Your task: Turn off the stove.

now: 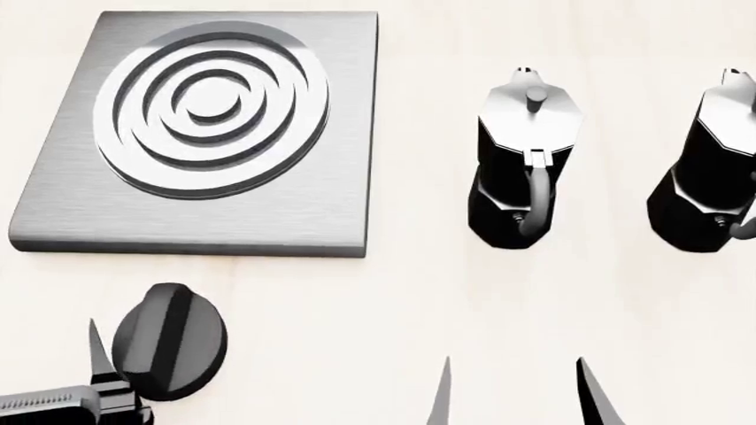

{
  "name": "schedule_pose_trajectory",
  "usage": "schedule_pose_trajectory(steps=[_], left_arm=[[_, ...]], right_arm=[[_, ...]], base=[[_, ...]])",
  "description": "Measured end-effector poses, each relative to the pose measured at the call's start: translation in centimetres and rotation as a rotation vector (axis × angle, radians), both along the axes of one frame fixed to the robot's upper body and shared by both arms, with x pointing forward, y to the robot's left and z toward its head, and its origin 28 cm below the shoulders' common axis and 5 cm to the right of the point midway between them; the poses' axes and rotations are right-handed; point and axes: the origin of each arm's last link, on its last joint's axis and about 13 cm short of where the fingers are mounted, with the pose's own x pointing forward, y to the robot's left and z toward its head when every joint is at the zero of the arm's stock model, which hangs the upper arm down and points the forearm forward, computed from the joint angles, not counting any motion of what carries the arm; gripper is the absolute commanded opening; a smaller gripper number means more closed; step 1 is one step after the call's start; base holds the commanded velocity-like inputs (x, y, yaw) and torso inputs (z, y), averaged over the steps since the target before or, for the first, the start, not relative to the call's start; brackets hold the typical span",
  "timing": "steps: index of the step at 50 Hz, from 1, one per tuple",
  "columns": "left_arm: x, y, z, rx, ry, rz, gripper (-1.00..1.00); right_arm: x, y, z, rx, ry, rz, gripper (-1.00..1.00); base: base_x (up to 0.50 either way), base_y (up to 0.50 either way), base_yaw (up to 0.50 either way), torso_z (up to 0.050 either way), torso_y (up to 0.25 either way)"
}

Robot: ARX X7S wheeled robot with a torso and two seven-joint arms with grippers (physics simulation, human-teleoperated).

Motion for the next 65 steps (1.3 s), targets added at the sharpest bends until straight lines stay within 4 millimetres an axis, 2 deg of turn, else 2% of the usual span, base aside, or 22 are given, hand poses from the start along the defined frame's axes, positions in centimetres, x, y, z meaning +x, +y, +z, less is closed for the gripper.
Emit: schedule_pose_trajectory(steps=[8,28,43,65], left_arm=[[-0.7,0.0,0.4,-0.012,0.008,-0.003,1.0],[-3.2,-0.2,3.2,0.008,-0.072,-0.012,1.0],[-4.7,-0.8,4.9,-0.011,-0.103,-0.092,1.0],[-5.6,-1.3,6.1,-0.03,-0.124,-0.183,1.0]], right_arm=[[0.0,0.0,0.0,-0.001,0.0,0.001,1.0],[0.0,0.1,-0.1,-0.007,0.005,0.008,1.0],[0.2,0.1,-0.3,0.0,-0.006,0.009,1.0],[1.3,0.0,-0.6,0.007,-0.015,0.003,1.0]], base=[[0.0,0.0,0.0,0.0,-0.001],[0.0,0.0,0.0,0.0,0.0],[0.0,0.0,0.0,0.0,0.0],[0.0,0.0,0.0,0.0,0.0]])
